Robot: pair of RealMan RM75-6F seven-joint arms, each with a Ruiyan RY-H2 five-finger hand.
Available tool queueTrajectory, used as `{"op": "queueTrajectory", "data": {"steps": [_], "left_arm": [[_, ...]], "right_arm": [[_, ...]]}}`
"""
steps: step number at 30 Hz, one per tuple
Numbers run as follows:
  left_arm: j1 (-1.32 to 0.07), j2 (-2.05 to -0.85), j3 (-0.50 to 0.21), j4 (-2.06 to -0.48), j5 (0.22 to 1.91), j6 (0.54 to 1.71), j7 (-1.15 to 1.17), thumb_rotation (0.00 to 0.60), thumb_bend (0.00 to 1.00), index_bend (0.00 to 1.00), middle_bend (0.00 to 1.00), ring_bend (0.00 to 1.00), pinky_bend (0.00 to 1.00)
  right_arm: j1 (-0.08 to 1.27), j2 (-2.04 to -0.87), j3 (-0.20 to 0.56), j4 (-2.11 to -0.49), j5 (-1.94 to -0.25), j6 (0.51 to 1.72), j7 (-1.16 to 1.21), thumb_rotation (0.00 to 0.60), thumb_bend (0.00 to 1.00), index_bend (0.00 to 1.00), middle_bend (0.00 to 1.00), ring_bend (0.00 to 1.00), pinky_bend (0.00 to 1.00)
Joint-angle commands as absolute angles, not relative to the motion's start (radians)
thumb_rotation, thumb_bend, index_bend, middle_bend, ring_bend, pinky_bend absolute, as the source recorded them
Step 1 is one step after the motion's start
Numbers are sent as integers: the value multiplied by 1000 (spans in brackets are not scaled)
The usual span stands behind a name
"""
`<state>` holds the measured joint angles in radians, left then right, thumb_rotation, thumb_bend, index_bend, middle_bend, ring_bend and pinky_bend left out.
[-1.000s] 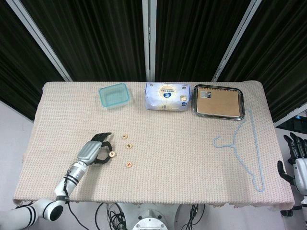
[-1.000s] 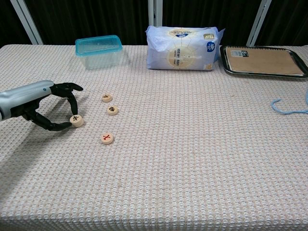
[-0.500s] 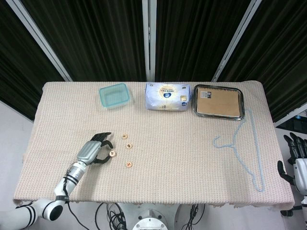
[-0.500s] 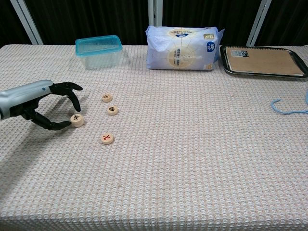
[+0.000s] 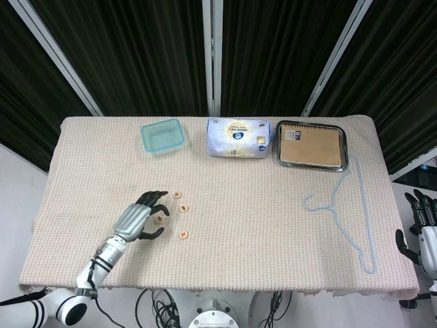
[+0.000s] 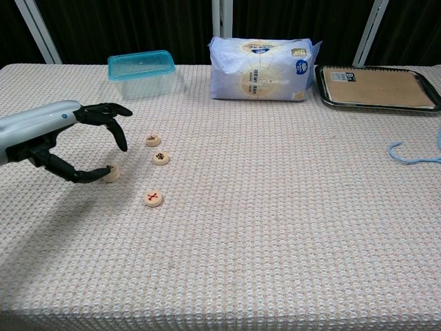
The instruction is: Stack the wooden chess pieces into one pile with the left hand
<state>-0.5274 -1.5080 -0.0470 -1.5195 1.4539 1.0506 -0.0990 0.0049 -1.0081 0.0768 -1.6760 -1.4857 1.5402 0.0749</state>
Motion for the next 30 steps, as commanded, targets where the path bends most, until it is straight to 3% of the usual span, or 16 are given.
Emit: {"op": "queueTrajectory", "data": {"steps": [1,15,30], "left_arm": [[-548,-1526,-26,-1545,1485,1034,-31,600,324,398,53,0,0],[-610,-1623,-47,-1518,1427,964,204,600,324,398,53,0,0],[-601,-1618,-36,-1518,1373,960,226,600,324,418,53,0,0]], "right_arm": [[3,-1008,77,-1676,-1487,1543,77,600,432,0,0,0,0],[0,-1002,78,-1668,-1489,1548,103,600,432,0,0,0,0],[-1,-1005,77,-1672,-1491,1549,95,600,432,0,0,0,0]]}}
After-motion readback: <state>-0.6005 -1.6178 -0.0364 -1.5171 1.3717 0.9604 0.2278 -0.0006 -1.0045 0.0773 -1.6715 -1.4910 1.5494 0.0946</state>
